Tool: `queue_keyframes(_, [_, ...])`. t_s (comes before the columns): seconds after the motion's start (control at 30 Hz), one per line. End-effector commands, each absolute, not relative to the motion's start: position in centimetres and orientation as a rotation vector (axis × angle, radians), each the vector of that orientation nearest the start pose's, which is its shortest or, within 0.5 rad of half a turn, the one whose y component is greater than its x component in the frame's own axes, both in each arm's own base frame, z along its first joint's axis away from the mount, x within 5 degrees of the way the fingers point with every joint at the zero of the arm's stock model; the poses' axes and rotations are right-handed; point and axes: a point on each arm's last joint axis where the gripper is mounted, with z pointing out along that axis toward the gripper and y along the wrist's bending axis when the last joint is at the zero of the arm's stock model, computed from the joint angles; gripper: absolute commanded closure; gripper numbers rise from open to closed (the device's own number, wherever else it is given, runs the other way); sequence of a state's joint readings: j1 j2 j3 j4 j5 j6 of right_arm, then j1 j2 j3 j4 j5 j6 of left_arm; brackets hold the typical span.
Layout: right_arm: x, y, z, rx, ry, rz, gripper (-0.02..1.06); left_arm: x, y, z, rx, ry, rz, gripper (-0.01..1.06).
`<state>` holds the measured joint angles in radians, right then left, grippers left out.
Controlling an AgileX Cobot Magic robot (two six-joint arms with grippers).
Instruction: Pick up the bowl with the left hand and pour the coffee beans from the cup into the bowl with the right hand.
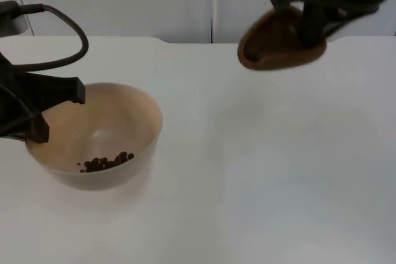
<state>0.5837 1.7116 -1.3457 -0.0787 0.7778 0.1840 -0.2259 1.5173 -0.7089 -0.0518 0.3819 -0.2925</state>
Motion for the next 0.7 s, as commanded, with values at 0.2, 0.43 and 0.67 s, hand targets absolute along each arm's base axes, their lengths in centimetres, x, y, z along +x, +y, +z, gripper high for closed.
queue_keyframes(0.2, [31.3, 19.4, 23.3, -0.49, 2.602, 0.194, 1.04, 26.3, -6.1, 17.8, -0.174, 2.646, -0.224, 1.05])
queue_keyframes(0.43, [32.2, 20.0, 19.5, -0.462, 2.69, 0.167, 1.04, 26.5, -6.1, 16.4, -0.169, 2.693, -0.206, 1.05])
queue_keyframes(0.67, [32.9, 20.5, 16.7, -0.416, 2.726, 0.168, 1.04, 27.1, -6.2, 14.3, -0.169, 2.732, -0.187, 1.05])
